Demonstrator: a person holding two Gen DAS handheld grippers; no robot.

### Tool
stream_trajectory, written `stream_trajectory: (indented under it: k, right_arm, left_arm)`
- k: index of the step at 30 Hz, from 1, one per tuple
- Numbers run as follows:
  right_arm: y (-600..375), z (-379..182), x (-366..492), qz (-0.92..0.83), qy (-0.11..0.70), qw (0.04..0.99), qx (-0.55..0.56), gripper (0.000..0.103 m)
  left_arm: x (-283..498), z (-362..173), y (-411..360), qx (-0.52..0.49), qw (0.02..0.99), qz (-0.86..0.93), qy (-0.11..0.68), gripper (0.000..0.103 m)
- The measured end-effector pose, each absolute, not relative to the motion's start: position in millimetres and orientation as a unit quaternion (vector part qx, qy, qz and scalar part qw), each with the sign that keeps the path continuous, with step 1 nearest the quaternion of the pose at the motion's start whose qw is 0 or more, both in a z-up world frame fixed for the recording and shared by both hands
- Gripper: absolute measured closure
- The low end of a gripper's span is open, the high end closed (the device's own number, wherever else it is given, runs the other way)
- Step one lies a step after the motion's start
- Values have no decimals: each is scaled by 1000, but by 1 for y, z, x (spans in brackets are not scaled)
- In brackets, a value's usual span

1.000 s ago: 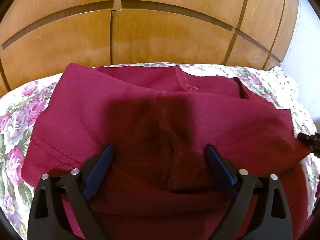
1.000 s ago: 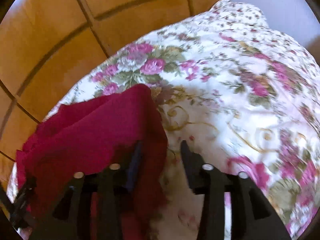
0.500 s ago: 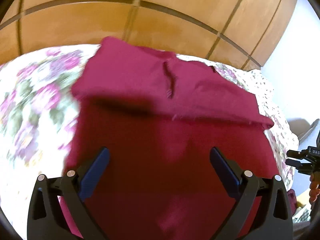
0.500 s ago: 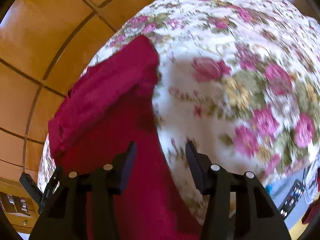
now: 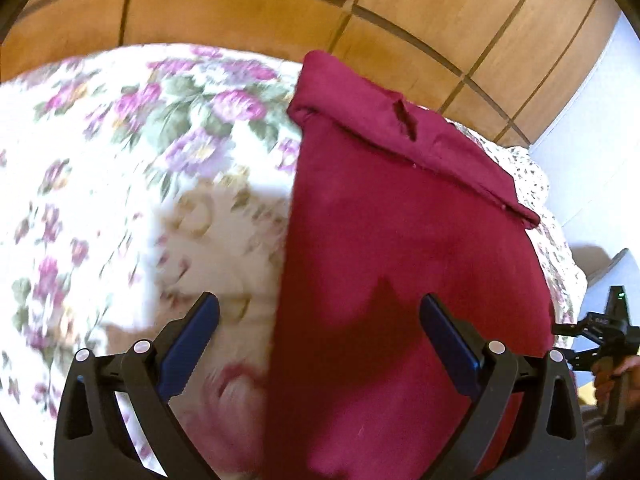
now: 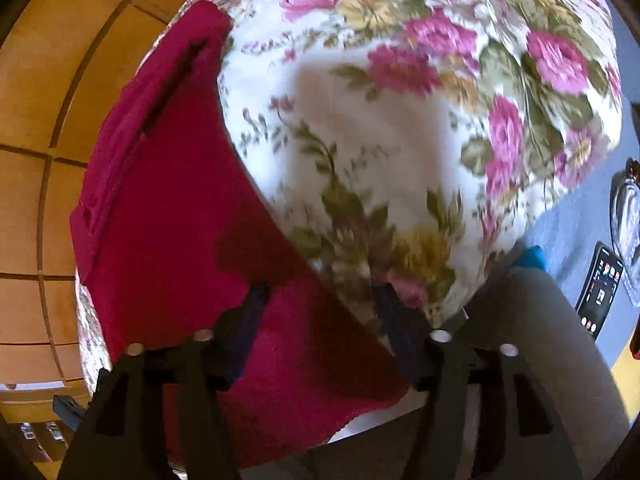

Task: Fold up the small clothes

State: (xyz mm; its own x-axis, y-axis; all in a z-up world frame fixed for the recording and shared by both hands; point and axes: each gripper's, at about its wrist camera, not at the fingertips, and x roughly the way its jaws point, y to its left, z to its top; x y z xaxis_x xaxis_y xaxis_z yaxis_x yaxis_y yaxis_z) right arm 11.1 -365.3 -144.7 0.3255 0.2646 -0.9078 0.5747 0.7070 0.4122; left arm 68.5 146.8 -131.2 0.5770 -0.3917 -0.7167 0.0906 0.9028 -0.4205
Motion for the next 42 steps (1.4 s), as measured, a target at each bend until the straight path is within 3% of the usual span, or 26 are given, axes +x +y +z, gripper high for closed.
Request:
stream_trajectory:
  k: [7,9,16,17,19,21,23,32,42]
  right_arm:
    - [-348,-159,7,-77,583,718,373,38]
    - [-343,-158,8,-60,587,718,370,51]
    - [-322,-151,4,-28,593,729,341,80]
    - [-320,-150,4,-24,593,731,338,87]
    - [-316,-146,4,-10,589,736,333,90]
    - [-310,-137,6,19,577,744,337,91]
    - [-302,-127,2,49,557,753,347,91]
    - [-306,-78,-28,183,421,769,446,95]
    - [-296,-57,-82,290,356,743,488,95]
  left_arm:
    - [43,-135,148,-191,856,-197,438,4]
    - [39,-135,143,-181,854,-208,440,7]
    - [25,-133,136,-152,851,-219,452,31]
    - [24,-134,137,-155,848,-222,455,37]
    - [21,-136,137,-154,845,-226,459,50]
    - [21,-138,134,-140,847,-216,465,77]
    - [19,-137,136,-151,843,-224,465,93]
    - [0,-82,171,-198,856,-279,386,97]
    - [-45,-53,207,-269,825,-334,368,97]
